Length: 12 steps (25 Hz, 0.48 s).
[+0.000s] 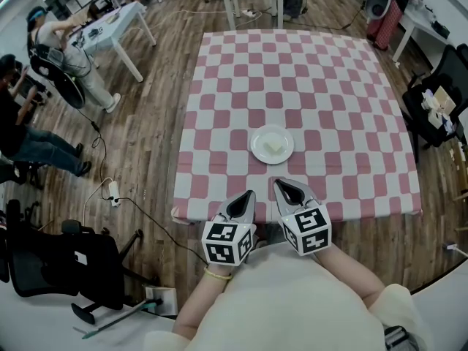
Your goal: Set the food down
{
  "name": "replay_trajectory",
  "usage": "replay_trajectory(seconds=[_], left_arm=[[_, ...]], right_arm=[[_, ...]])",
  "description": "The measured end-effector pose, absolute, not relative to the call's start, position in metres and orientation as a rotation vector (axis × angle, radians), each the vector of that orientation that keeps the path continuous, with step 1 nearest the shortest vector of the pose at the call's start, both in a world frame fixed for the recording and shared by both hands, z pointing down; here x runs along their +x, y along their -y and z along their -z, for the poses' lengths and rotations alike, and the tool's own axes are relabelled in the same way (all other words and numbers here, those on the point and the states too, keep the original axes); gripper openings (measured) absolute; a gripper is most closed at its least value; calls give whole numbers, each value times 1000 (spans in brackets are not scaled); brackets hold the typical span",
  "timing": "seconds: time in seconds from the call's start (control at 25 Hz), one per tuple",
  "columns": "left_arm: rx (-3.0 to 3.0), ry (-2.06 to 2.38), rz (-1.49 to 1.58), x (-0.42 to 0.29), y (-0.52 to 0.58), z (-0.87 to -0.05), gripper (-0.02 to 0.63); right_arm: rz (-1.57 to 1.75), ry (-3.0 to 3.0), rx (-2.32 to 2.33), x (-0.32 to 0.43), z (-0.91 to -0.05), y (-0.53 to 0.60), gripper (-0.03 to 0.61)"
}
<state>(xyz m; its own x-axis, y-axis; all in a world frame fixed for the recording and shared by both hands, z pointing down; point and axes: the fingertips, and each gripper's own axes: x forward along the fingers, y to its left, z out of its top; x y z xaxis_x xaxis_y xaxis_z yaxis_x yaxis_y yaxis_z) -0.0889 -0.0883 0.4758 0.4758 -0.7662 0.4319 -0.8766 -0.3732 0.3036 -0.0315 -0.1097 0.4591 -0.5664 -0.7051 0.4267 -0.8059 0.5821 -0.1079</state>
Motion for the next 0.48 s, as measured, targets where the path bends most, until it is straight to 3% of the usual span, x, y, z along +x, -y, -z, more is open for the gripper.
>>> replay_trajectory(seconds=[0.48], left_arm=[[2228,1346,-303,-87,90,-478,0]], right_arm=[[-439,2486,1206,-34,-461,110,5]])
